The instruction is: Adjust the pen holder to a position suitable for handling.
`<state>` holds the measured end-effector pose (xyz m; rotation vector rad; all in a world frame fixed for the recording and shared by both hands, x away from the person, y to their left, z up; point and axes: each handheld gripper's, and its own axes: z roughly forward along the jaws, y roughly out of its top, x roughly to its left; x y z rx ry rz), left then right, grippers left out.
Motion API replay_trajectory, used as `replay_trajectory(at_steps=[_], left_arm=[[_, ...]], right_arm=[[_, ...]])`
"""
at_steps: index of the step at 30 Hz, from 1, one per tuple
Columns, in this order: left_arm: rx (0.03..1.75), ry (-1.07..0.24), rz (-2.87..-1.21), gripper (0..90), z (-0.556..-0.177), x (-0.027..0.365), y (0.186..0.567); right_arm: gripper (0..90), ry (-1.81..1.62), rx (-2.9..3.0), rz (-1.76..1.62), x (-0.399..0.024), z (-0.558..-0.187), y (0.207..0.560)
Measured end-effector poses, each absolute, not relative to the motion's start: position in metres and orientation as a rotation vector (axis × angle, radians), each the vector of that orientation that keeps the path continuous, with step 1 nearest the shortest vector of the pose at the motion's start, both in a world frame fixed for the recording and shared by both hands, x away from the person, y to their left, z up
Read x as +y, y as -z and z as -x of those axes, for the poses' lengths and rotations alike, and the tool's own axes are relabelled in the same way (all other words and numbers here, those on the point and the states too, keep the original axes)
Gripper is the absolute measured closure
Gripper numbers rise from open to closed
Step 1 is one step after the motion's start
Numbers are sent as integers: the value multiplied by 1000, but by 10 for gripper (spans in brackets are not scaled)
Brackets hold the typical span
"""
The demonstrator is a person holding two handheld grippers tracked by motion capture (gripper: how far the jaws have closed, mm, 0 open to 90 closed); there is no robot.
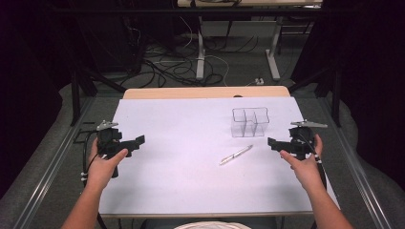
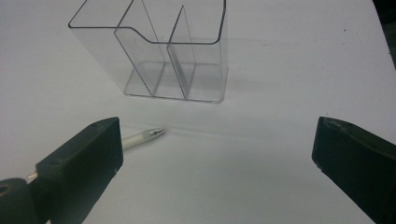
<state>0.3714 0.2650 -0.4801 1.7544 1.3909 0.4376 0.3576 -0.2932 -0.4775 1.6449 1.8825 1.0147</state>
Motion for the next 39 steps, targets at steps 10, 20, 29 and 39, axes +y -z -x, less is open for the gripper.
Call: replay_trajectory(at_steps=[10, 20, 29, 39], left_arm=[[1368, -452, -1765, 19, -371, 262, 478], [1367, -472, -1752, 28, -370, 262, 475], [1365, -470, -1741, 30, -369, 262, 475], [1360, -471, -1761, 29, -367, 261, 474]], right_arm=[[154, -1011, 1876, -1631, -296, -361, 481], [311, -1021, 1876, -1642, -296, -370, 479], [352, -986, 1894, -1603, -295, -379, 471], [426, -957, 1922, -1597, -295, -399, 453]])
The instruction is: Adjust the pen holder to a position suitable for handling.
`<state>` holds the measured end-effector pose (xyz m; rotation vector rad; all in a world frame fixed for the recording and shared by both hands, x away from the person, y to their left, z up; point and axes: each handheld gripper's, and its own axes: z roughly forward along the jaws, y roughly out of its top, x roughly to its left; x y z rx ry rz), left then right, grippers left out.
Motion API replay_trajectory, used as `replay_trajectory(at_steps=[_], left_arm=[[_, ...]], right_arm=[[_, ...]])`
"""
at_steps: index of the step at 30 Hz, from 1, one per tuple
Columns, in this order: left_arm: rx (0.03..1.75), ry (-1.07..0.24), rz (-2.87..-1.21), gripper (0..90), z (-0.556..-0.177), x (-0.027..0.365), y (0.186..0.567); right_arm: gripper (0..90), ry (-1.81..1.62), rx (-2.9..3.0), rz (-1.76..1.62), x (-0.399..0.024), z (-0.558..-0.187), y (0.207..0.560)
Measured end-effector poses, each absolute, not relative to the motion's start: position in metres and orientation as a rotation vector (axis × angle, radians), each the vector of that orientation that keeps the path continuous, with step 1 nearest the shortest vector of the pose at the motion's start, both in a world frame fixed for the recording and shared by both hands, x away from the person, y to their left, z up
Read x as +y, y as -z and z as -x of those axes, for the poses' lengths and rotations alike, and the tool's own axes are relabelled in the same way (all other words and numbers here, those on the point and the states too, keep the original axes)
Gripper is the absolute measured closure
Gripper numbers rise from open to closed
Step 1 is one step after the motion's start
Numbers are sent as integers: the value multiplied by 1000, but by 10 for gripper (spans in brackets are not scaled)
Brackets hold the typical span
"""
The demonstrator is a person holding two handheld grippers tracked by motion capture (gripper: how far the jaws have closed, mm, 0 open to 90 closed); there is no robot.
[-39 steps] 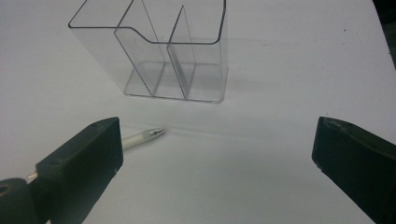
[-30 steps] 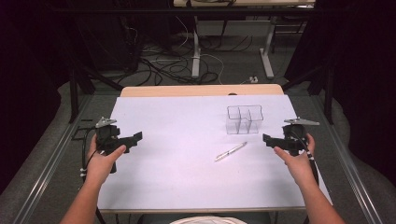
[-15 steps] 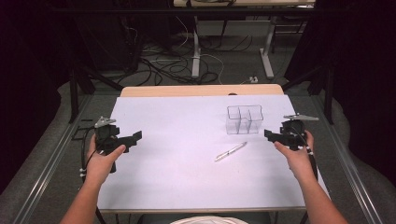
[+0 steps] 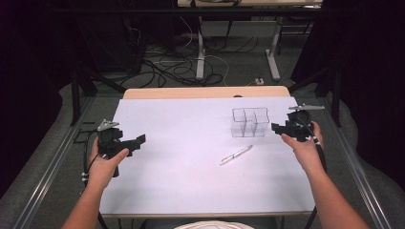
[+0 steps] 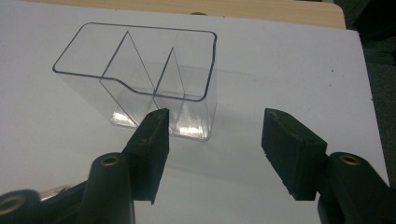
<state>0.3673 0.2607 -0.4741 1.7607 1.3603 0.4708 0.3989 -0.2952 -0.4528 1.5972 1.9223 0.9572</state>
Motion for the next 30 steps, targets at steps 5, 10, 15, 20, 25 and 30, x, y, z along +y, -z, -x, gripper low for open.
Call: replay_trajectory(at_steps=[5, 10, 15, 20, 25, 30], left_arm=[[1358, -482, -1765, 25, -367, 260, 475], [1364, -479, -1760, 21, -367, 261, 475], [1377, -488, -1750, 19, -367, 262, 476], [1375, -483, -1747, 15, -366, 264, 475], [1377, -479, -1748, 15, -366, 264, 475], [1376, -478, -1748, 15, -366, 264, 476]], right_arm=[[474, -943, 1921, -1605, -292, -407, 448], [519, -929, 1929, -1607, -287, -421, 442], [533, -902, 1958, -1587, -279, -431, 438], [553, -885, 1975, -1595, -272, -441, 439], [575, -862, 1970, -1606, -267, -450, 440], [596, -854, 1965, -1625, -265, -457, 443]])
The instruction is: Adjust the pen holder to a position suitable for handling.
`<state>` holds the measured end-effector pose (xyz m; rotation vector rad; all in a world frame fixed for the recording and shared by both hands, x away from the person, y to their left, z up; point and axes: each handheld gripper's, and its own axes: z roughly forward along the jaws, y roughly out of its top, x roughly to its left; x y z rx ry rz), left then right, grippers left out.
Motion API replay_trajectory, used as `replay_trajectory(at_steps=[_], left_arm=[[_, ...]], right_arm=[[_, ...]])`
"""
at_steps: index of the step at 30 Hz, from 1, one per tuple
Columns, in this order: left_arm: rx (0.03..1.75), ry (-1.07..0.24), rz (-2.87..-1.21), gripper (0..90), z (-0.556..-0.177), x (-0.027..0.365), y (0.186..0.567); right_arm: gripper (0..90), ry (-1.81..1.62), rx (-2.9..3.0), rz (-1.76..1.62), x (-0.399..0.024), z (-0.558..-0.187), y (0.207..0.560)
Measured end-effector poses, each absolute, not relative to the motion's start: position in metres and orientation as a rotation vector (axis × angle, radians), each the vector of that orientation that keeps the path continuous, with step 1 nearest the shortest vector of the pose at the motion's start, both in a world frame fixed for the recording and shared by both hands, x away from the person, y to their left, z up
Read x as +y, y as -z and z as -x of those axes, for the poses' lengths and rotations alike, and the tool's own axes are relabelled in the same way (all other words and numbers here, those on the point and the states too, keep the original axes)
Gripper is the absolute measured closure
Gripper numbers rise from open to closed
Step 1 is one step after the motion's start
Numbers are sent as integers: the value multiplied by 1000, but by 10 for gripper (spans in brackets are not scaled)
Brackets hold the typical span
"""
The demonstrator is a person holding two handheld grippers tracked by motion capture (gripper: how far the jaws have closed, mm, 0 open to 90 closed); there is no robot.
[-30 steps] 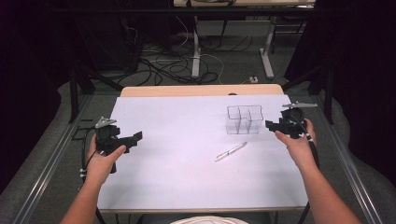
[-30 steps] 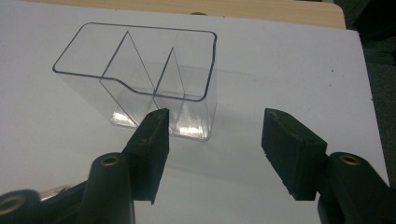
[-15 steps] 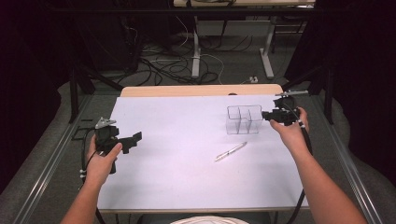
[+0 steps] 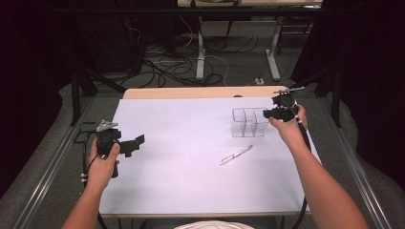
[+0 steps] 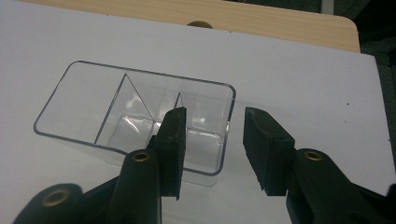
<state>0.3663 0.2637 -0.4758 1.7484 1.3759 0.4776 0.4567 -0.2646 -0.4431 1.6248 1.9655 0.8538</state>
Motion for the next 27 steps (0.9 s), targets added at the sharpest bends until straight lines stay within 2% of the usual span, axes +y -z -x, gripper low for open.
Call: replay_trajectory(at_steps=[12, 27], left_arm=[[1380, -481, -1765, 15, -367, 265, 477], [1387, -482, -1765, 15, -367, 266, 478]], right_arm=[[636, -820, 1991, -1668, -263, -474, 459], [727, -760, 1987, -1735, -265, -486, 474]])
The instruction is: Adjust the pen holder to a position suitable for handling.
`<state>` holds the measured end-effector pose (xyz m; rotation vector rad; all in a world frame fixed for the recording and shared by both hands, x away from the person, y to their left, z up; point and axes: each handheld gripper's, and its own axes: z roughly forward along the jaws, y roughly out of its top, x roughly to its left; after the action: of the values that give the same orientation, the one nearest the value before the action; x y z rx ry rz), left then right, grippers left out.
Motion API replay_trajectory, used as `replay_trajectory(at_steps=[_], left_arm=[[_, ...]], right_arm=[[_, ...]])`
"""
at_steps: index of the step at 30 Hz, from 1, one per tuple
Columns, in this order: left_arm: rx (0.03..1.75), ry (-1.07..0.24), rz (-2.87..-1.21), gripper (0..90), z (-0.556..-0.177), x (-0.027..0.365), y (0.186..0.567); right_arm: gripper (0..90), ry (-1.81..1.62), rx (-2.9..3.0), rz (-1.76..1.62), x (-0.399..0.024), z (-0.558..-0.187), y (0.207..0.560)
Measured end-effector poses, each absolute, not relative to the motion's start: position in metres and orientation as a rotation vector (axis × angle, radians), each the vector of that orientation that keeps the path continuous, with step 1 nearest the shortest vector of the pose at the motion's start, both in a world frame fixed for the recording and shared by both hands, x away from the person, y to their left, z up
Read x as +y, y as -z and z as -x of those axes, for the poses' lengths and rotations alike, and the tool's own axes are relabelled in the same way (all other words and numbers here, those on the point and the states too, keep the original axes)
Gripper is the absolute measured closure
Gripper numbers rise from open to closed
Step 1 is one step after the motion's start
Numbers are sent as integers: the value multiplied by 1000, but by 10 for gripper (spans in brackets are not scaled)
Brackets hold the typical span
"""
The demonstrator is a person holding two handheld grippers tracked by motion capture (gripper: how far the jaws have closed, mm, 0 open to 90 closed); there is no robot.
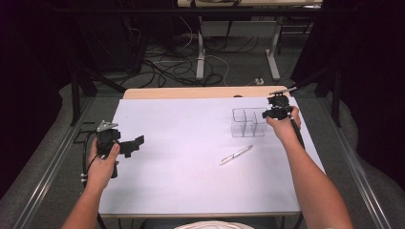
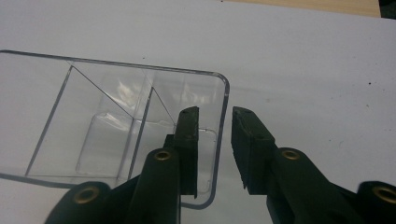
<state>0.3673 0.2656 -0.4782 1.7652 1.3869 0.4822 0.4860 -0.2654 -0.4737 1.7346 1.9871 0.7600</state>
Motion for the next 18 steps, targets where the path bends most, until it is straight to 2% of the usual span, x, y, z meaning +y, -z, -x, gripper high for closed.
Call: replay_trajectory(at_steps=[18], left_arm=[[1390, -486, -1754, 15, -367, 267, 479]], right_arm=[[854, -730, 1942, -1812, -264, -490, 480]])
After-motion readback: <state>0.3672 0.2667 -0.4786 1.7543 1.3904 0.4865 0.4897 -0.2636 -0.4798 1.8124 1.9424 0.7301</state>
